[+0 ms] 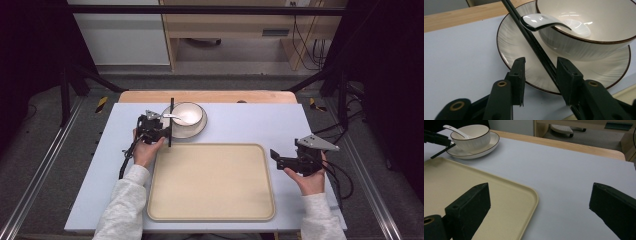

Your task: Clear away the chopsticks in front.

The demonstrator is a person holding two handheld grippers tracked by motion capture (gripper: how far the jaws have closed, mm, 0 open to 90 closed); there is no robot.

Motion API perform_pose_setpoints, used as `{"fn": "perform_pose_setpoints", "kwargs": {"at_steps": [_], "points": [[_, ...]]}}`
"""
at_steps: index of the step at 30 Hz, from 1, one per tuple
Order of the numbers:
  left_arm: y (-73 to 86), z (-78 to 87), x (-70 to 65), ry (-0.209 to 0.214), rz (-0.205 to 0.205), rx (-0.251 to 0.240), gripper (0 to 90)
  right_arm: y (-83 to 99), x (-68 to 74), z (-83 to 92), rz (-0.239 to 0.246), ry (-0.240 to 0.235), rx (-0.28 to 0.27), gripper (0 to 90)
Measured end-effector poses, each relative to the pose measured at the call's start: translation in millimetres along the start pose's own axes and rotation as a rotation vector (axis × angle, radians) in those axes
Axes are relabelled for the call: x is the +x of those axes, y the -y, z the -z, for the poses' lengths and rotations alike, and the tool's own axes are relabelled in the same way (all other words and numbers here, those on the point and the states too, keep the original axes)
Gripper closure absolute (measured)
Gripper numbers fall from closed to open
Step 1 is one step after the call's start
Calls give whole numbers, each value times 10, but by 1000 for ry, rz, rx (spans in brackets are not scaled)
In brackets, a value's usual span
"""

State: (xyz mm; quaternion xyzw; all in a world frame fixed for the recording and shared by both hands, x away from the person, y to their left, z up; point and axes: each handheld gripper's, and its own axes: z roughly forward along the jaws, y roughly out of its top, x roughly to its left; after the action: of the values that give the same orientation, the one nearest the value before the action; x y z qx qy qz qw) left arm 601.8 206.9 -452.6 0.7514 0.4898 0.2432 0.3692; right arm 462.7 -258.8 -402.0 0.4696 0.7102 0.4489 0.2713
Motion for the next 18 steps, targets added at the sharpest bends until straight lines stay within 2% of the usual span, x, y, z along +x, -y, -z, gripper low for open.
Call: {"fn": "perform_pose_setpoints", "kwargs": {"at_steps": [4, 9, 18], "points": [[15, -29, -7, -3, -12, 5, 668, 1, 4, -6, 1, 1, 2, 38], [5, -13, -18, 0, -20, -13, 774, 1, 4, -5, 1, 2, 1, 39], [11, -22, -3, -11, -32, -8, 827, 2, 9, -9, 0, 0, 2, 41]]}}
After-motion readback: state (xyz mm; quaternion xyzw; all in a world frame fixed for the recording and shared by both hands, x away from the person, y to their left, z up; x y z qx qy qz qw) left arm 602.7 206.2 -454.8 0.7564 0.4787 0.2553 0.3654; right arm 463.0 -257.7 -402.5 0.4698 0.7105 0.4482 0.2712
